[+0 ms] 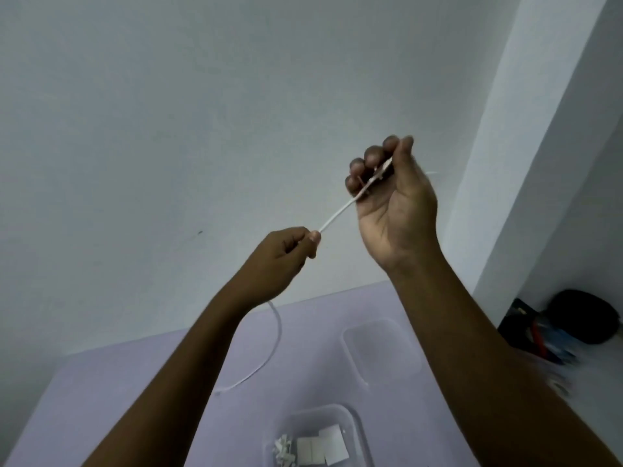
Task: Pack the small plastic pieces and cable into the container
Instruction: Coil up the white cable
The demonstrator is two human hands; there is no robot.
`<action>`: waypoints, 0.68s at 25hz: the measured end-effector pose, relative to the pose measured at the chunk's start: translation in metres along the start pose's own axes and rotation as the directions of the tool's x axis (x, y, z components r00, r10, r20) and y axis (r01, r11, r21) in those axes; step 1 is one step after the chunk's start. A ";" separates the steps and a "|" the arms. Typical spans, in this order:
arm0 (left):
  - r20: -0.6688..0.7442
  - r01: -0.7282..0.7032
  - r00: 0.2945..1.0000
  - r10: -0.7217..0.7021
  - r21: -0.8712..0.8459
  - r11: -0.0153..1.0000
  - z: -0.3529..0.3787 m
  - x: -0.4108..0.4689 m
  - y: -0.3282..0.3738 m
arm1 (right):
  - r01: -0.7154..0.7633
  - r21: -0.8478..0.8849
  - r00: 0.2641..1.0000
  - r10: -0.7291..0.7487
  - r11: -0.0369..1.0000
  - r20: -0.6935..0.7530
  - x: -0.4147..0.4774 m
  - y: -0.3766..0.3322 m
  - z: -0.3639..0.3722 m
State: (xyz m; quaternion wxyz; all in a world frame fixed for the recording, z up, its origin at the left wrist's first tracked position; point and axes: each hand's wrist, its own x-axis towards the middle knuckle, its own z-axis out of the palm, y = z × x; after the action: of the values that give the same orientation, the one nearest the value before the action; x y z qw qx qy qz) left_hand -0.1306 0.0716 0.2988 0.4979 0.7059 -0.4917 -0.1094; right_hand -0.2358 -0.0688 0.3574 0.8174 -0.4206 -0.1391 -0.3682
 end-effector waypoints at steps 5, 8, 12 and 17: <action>0.008 -0.115 0.993 0.116 0.233 0.966 -0.011 -0.013 0.020 | 0.121 -0.916 0.987 0.054 0.383 0.153 0.009 0.012 -0.022; -0.175 -0.103 0.977 0.119 0.098 0.990 -0.037 -0.005 0.020 | -0.174 -0.914 0.863 0.503 0.365 0.036 -0.004 0.019 -0.019; -0.158 -0.090 0.986 0.050 -0.257 0.962 -0.037 0.003 0.006 | -0.531 -0.529 0.723 0.679 0.661 0.122 -0.008 0.016 0.005; -0.126 0.005 0.991 -0.037 -0.241 0.971 -0.034 0.008 -0.007 | -0.664 0.201 0.739 0.592 0.720 0.323 0.003 0.025 0.019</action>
State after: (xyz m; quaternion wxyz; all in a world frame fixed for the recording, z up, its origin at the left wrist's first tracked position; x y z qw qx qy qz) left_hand -0.1006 0.0855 0.3126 0.6092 0.6514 -0.4339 -0.1272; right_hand -0.2146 -0.0461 0.3555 0.9254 -0.3529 -0.1377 0.0116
